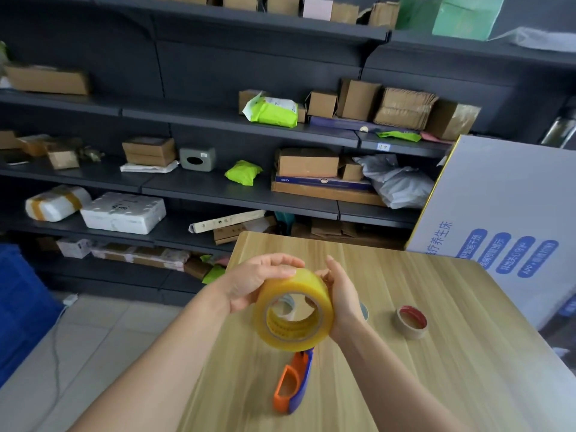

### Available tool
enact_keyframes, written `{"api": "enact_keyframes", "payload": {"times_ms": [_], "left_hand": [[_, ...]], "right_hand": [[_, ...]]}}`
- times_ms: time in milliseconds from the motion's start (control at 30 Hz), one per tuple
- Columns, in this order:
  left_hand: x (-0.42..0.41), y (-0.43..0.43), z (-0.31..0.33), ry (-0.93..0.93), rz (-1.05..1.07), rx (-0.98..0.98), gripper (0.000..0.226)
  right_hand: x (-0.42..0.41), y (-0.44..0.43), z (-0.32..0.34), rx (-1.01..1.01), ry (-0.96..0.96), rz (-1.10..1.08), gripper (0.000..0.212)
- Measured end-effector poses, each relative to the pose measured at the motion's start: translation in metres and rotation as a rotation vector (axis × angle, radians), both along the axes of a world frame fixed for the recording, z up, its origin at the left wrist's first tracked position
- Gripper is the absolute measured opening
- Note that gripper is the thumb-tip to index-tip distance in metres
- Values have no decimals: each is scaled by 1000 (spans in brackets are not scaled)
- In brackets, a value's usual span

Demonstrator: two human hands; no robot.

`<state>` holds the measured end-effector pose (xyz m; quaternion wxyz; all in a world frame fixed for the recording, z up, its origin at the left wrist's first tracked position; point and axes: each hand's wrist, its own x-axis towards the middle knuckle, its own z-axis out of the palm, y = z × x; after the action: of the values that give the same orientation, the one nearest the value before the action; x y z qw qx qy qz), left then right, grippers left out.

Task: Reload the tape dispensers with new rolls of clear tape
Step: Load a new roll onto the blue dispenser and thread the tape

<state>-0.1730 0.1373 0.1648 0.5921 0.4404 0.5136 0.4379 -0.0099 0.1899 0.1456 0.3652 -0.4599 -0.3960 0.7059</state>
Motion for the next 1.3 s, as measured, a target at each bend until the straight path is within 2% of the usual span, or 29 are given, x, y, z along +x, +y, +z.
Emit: {"api": "enact_keyframes", "payload": {"times_ms": [200, 267, 367, 467, 567, 633, 700, 800, 1000, 1300], "left_hand": [[8, 6, -11, -268, 146, -5, 30], [14, 7, -12, -297, 158, -11, 32], [20, 6, -10, -307, 134, -20, 32], [30, 9, -8, -338, 192, -20, 26], [42, 16, -8, -448, 326, -21, 22], [49, 22, -7, -467, 432, -26, 22], [55, 26, -6, -433, 503, -21, 23], [61, 28, -4, -338, 554, 5, 20], [54, 37, -10, 216, 598, 72, 5], [47, 49, -6, 461, 675, 123, 10]], "right_hand": [[1, 1, -3, 176, -97, -44, 39], [3, 0, -4, 230, -139, -59, 34], [7, 1, -1, 325, -204, -82, 44], [11, 5, -5, 541, -417, -171, 51], [16, 1, -9, 800, -585, -255, 27], [21, -1, -11, 834, -556, -141, 8], [23, -2, -10, 770, -493, 68, 15], [26, 5, -13, 799, -519, 208, 26], [28, 8, -18, 757, -479, 204, 15], [32, 16, -21, 740, -449, 214, 15]]}}
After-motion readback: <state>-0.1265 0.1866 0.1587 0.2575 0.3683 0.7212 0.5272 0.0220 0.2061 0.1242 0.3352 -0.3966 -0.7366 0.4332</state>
